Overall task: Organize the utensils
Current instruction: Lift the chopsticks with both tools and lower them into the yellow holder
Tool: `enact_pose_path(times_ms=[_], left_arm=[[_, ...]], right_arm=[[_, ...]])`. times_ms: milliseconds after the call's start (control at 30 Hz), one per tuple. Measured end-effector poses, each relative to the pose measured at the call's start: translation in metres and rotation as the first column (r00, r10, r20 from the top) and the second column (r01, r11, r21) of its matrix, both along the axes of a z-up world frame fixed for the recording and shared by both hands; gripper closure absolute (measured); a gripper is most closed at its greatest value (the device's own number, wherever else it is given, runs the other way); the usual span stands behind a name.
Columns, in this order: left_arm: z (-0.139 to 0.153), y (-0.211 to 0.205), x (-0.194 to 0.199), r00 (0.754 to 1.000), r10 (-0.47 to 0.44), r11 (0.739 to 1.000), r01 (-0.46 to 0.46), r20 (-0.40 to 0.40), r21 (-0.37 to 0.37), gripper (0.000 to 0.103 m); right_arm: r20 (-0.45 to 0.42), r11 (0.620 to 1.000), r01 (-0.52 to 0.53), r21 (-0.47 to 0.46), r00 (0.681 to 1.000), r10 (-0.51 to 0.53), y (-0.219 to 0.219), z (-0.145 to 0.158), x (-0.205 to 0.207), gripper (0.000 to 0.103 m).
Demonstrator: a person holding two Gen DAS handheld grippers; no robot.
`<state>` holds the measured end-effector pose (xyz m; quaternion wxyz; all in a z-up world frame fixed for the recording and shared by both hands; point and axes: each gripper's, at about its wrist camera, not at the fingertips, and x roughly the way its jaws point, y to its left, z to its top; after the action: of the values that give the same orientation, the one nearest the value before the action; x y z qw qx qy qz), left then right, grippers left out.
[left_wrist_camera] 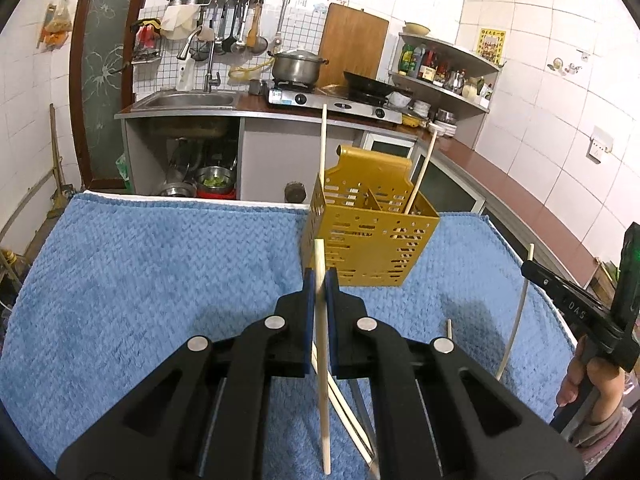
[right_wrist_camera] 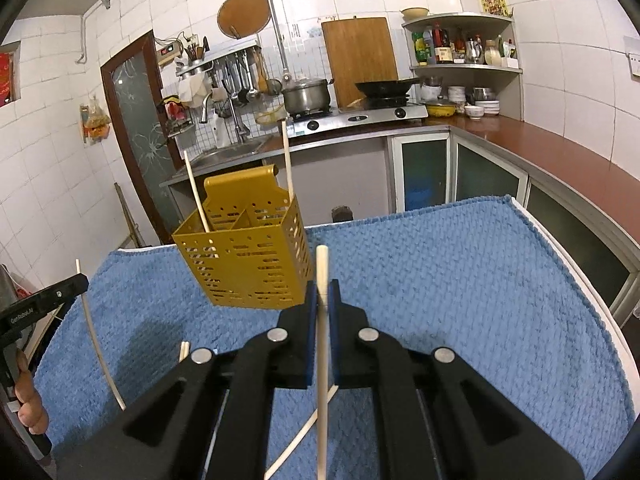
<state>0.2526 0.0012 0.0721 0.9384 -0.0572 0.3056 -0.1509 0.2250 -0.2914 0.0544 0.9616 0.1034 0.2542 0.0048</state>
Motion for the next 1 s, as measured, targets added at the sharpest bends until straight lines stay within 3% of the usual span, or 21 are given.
enact_pose_path(times_ms=[333, 500, 733, 1000], left_arm=[[0.024, 0.002, 0.0, 0.998, -0.006, 1.0, 0.007, 0.056, -0.019, 0.099], [0.048, -0.001, 0.011, 0.995, -0.006, 1.0, 0.009, 0.099, -0.027, 0.099], [0.1, -0.01, 0.039, 0.982, 0.003, 1.0, 0.0, 0.191, -0.016, 0.099], [0.156, -0.03, 0.08, 0.961, -0.002, 1.0, 0.0, 0.278, 0.007, 0.099]], right_arm=[[0.079, 1.0, -0.012, -0.006, 0.997, 0.012, 0.005, 0.033, 0.0, 0.097], [0.173, 1.0, -0.003, -0.017, 0.985, 0.006, 0.009, 0.064, 0.012, 0.097], [0.33, 0.999, 0.018, -0.028, 0.944, -0.008, 0.014, 0.111, 0.039, 0.097], [0.388, 0.999, 0.011, -0.045, 0.922, 0.008, 0.03, 0.149, 0.093, 0.097]])
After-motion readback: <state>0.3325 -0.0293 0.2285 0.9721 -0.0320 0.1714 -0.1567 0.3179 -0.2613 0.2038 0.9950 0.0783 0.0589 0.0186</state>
